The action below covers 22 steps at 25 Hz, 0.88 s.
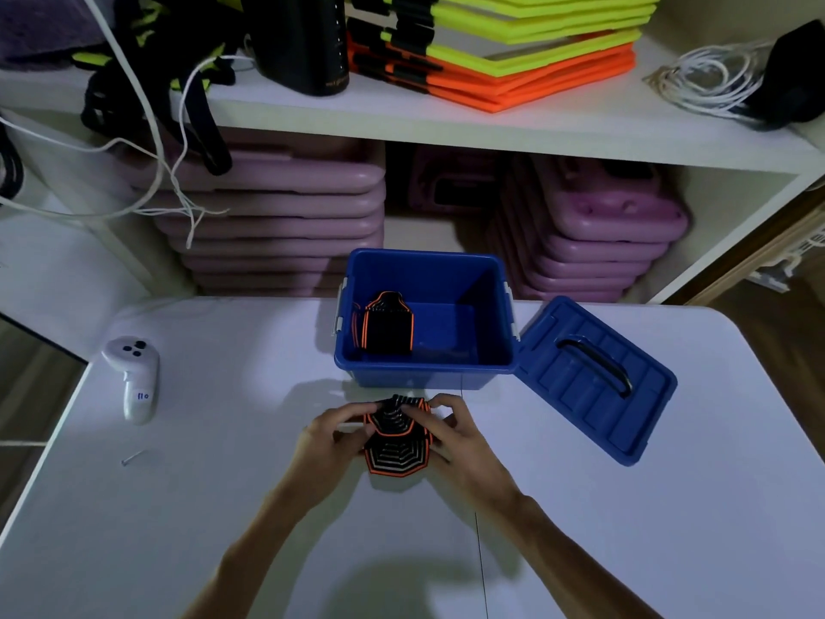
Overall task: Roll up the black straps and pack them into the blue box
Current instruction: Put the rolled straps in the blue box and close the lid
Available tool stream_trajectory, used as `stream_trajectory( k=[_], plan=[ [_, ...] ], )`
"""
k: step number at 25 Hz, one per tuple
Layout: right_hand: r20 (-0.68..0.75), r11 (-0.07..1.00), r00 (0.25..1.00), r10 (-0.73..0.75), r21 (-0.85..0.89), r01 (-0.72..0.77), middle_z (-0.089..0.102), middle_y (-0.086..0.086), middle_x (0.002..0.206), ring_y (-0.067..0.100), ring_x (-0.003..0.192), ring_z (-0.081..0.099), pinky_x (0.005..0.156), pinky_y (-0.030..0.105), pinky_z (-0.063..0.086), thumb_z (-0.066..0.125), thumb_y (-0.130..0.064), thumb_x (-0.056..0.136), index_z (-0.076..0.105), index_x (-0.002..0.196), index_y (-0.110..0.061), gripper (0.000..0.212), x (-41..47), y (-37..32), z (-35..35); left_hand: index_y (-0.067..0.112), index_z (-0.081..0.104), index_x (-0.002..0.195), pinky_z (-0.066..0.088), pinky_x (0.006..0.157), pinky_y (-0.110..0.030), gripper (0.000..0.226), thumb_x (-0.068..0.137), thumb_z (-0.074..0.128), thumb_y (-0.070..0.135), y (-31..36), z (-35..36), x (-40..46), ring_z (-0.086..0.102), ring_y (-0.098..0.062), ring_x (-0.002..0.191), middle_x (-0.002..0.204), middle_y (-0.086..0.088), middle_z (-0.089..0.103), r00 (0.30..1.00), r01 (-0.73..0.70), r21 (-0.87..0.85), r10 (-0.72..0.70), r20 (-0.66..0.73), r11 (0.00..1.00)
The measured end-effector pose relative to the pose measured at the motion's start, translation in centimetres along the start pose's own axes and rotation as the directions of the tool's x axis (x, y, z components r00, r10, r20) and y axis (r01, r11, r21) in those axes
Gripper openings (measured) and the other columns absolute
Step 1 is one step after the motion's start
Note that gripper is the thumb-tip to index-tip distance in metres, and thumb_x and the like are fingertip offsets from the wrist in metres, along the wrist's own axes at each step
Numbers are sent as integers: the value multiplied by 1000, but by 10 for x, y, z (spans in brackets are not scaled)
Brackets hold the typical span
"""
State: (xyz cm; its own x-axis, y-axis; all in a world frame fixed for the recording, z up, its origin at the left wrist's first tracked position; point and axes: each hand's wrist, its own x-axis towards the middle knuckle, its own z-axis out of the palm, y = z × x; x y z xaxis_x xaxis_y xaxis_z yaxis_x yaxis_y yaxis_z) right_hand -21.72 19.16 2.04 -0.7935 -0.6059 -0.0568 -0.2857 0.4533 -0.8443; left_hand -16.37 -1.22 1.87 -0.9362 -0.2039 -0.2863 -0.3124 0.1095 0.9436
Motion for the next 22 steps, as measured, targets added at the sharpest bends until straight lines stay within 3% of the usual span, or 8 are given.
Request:
stream_trajectory(
  k=[2,5,7,8,11,14,18,22],
  plan=[
    [-63,998,998,4,71,0,41,-14,127,-10,101,51,90,10,45,56,-16,97,52,136,-21,39,0,-14,-22,21,70,111,60,71,-38,27,91,60,6,30,-7,-5,72,-19,79,105,-3,69,995,-100,106,102,-12,989],
    [-192,965,954,-231,-168,200,33,-3,137,-4,107,47,95,8,40,65,-5,89,53,136,-25,53,15,-24,-56,21,70,106,53,64,-17,19,93,58,14,75,-20,10,66,-8,78,97,8,69,910,-304,317,372,-181,898],
    [-215,960,946,-240,-198,199,35,2,137,8,104,54,94,12,45,67,6,84,53,136,-23,62,37,-22,-76,16,66,111,46,75,-11,22,96,52,19,86,-27,42,61,-7,91,106,2,65,811,-353,480,519,-272,803],
    [-226,955,947,-227,-241,171,37,4,135,14,100,58,93,18,49,67,8,83,53,137,-22,64,51,-24,-86,13,63,118,44,86,-17,28,96,48,23,85,-29,64,59,-14,103,115,-5,63,794,-346,557,551,-256,755],
    [-226,931,964,-142,-362,53,48,11,127,27,99,63,94,40,53,71,2,82,55,136,-18,59,98,-10,-103,11,42,142,31,112,-44,49,97,41,33,68,-19,121,34,-37,137,148,-20,38,885,-193,726,437,-161,660],
    [-119,844,993,22,-530,-82,46,13,124,37,104,60,97,45,50,64,-1,85,51,138,-21,57,131,4,-96,10,23,150,23,116,-45,57,100,39,32,53,-12,143,19,-35,146,160,-19,11,937,-126,770,329,-114,626],
    [-115,681,978,172,-704,-202,37,16,128,43,100,60,87,51,54,52,7,88,44,136,-15,53,163,16,-81,7,27,149,34,112,-47,55,99,41,28,45,-12,142,28,-37,142,160,-18,7,935,-163,724,339,-104,670],
    [-151,740,959,238,-612,-280,30,21,130,41,88,63,81,47,54,53,18,83,38,130,-13,58,181,24,-67,12,27,149,31,113,-43,55,99,42,30,46,-11,142,25,-34,144,161,-14,6,939,-154,702,324,-116,696]
  ],
)
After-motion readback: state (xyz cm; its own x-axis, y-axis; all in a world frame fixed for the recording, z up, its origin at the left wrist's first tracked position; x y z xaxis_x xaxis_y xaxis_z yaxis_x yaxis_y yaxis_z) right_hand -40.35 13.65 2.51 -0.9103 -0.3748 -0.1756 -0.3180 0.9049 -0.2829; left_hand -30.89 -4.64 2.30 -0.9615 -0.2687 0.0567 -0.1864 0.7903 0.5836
